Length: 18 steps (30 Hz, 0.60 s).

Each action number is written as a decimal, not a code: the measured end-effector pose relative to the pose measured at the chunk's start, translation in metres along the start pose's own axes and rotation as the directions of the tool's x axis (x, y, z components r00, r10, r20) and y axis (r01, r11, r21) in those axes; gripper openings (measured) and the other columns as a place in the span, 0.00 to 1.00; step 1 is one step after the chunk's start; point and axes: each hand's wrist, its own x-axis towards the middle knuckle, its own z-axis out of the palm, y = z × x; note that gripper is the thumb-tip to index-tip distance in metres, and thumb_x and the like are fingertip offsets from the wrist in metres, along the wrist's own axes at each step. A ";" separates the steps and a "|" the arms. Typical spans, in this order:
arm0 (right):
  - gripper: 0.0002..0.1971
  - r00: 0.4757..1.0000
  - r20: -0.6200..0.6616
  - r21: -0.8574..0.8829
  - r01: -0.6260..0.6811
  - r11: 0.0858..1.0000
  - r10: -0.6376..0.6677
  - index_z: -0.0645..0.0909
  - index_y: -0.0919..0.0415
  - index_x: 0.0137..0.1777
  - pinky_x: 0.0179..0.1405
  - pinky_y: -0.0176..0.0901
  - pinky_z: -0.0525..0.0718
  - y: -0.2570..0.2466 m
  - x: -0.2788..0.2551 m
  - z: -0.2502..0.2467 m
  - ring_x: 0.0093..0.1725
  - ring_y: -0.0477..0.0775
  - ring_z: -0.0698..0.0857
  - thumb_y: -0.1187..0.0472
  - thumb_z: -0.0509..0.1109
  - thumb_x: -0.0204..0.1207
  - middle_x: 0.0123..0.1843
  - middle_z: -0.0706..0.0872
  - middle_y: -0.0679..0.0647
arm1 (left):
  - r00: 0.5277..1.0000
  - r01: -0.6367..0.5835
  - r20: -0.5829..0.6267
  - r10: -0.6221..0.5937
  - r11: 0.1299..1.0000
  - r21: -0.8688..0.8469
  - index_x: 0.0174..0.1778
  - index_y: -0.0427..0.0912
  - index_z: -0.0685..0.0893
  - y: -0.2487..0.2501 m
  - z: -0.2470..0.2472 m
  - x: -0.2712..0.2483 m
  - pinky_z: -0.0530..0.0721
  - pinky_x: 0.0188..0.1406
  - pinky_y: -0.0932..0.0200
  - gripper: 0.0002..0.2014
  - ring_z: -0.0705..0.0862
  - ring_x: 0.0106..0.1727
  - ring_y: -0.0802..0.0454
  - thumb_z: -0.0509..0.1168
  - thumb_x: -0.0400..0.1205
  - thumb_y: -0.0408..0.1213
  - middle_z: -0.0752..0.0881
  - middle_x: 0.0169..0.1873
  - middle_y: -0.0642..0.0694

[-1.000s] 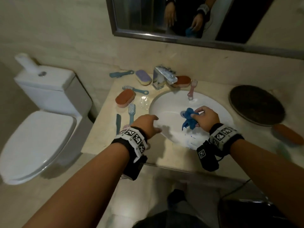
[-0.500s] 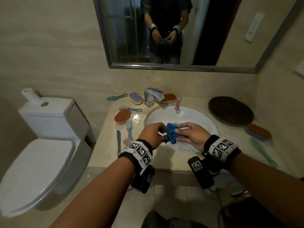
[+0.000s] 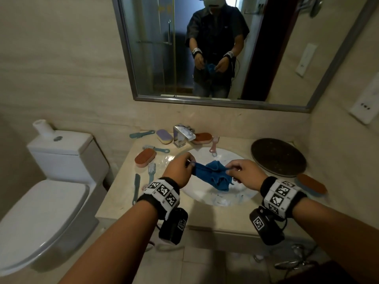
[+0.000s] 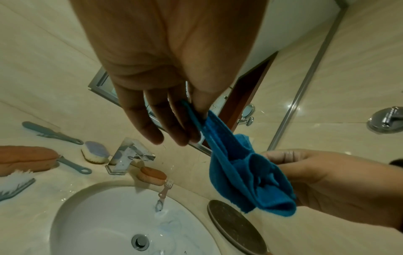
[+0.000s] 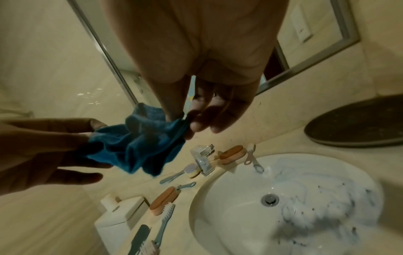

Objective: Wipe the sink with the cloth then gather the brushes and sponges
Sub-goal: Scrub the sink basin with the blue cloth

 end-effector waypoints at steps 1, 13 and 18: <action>0.06 0.999 -0.035 -0.039 0.020 0.999 -0.022 0.86 0.59 0.50 0.38 0.33 0.77 0.003 0.002 -0.003 0.35 0.44 0.80 0.65 0.69 0.76 0.41 0.86 0.53 | 1.000 0.011 -0.005 -0.011 1.000 -0.016 0.49 0.41 0.79 0.001 0.000 0.001 0.70 0.41 0.62 0.06 0.78 0.44 0.50 0.57 0.85 0.33 0.81 0.44 0.46; 0.09 0.990 -0.133 -0.042 0.037 0.998 -0.042 0.88 0.61 0.51 0.56 0.41 0.80 0.014 0.003 -0.017 0.51 0.50 0.84 0.67 0.66 0.78 0.47 0.87 0.51 | 0.982 0.186 0.024 -0.185 0.961 -0.205 0.49 0.43 0.74 -0.007 -0.008 0.004 0.84 0.41 0.56 0.04 0.80 0.46 0.44 0.56 0.86 0.39 0.80 0.44 0.42; 0.10 0.987 -0.143 -0.054 0.071 0.996 -0.078 0.88 0.62 0.51 0.57 0.42 0.79 0.004 0.003 -0.018 0.52 0.50 0.83 0.67 0.64 0.79 0.48 0.87 0.52 | 0.988 0.132 0.086 -0.126 0.989 -0.067 0.49 0.44 0.74 -0.011 -0.009 -0.002 0.73 0.32 0.67 0.11 0.79 0.44 0.52 0.70 0.78 0.40 0.81 0.43 0.48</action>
